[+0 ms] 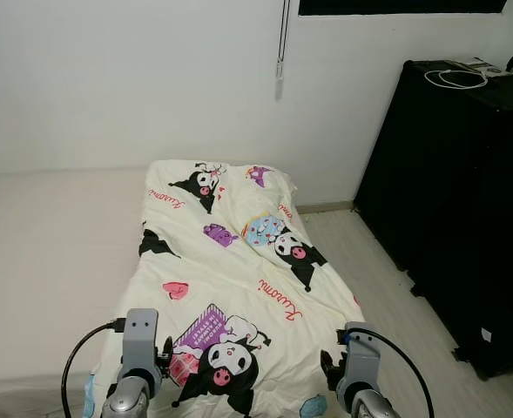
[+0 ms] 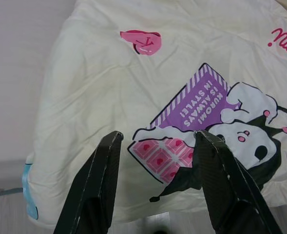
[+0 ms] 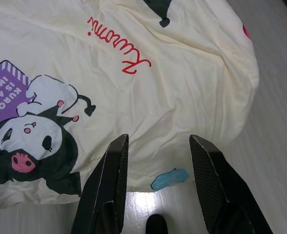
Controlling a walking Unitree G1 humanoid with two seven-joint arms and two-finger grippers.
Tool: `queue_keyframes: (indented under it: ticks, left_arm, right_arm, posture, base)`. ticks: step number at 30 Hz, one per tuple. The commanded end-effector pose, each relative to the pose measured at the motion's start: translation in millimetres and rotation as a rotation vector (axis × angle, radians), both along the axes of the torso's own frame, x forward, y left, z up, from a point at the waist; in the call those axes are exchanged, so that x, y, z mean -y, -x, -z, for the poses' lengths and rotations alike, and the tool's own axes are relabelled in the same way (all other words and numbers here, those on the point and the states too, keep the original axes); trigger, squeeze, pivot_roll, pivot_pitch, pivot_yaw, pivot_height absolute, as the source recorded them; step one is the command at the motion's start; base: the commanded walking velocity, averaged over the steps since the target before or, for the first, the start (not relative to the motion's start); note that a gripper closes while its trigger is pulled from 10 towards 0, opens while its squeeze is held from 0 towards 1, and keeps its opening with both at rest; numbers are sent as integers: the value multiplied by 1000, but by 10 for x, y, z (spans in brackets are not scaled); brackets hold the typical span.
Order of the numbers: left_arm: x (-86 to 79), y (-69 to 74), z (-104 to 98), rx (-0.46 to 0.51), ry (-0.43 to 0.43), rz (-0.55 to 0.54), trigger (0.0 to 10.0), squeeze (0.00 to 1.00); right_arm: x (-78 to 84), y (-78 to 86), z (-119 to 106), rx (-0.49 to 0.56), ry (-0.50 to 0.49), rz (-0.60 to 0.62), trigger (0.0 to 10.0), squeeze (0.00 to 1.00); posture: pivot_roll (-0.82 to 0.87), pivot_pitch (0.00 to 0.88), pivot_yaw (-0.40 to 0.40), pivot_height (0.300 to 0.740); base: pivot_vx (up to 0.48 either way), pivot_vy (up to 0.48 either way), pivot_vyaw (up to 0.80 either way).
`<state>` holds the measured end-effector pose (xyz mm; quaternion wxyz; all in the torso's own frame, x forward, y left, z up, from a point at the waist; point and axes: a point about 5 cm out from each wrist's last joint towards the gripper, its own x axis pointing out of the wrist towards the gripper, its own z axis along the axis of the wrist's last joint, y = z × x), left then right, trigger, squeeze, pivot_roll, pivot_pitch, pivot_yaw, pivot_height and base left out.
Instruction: Clean up the room
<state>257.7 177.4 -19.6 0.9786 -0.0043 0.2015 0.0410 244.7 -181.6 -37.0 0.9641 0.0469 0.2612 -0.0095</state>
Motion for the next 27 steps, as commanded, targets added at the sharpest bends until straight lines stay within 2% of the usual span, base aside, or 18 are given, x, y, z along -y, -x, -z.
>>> queue_keyframes:
  ticks: [1,27]
  left_arm:
    - [22,51,57,-32,-1,13,10000,0]
    - [34,48,61,-39,-4,28,10000,0]
  right_arm:
    - [19,29,30,-27,8,-5,10000,0]
    - [49,25,28,-34,15,0,10000,0]
  posture:
    - [29,53,-23,734]
    - [32,61,-26,734]
  base:
    - [0,0,0]
    - [0,0,0]
